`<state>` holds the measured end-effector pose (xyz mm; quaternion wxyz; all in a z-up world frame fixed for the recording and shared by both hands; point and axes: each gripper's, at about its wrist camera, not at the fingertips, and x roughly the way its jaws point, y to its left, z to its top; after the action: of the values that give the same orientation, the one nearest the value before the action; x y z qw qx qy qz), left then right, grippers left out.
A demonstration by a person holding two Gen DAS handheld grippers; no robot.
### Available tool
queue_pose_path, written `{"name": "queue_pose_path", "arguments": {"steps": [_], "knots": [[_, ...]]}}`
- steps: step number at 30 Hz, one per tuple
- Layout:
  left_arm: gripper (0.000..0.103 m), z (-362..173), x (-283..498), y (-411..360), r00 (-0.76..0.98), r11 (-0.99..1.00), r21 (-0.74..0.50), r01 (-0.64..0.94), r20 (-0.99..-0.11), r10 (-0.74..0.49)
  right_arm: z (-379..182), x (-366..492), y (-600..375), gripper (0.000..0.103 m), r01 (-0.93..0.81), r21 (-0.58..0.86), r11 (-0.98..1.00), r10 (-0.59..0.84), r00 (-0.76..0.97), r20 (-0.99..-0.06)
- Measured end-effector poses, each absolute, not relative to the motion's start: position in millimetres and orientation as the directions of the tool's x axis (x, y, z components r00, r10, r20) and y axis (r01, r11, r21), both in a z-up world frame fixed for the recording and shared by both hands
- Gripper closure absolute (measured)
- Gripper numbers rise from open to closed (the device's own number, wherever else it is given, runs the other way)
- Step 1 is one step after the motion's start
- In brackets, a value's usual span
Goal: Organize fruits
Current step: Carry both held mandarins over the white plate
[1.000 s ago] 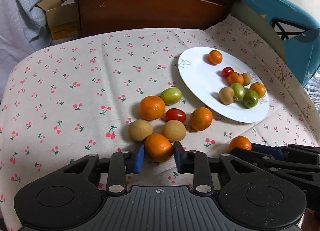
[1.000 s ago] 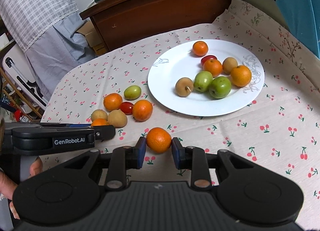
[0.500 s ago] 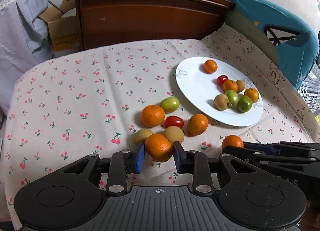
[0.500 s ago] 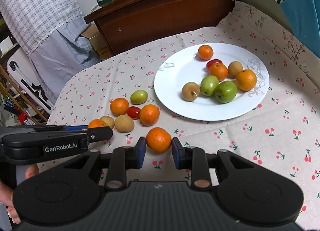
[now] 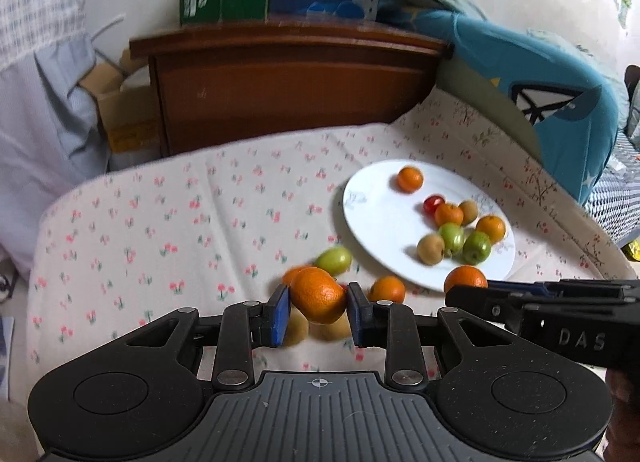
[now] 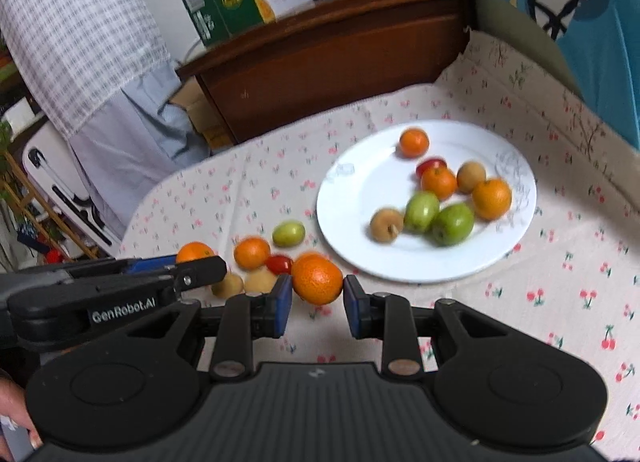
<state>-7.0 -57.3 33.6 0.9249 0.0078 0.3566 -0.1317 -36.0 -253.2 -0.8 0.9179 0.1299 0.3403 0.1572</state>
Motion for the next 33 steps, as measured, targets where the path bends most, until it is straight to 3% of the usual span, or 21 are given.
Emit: {"name": "queue_pose_path", "arguments": {"steps": [16, 33], "knots": [[0.076, 65.4, 31.1, -72.8, 0.745, 0.935, -0.124, 0.333, -0.573, -0.342, 33.1, -3.5, -282.0, 0.075, -0.164, 0.374, 0.913, 0.35, 0.788, -0.507], [0.075, 32.1, 87.8, -103.2, 0.639, 0.899, -0.164, 0.406, -0.652, -0.408, 6.9, 47.0, -292.6, 0.075, -0.091, 0.406, 0.909, 0.335, 0.738, -0.586]]}}
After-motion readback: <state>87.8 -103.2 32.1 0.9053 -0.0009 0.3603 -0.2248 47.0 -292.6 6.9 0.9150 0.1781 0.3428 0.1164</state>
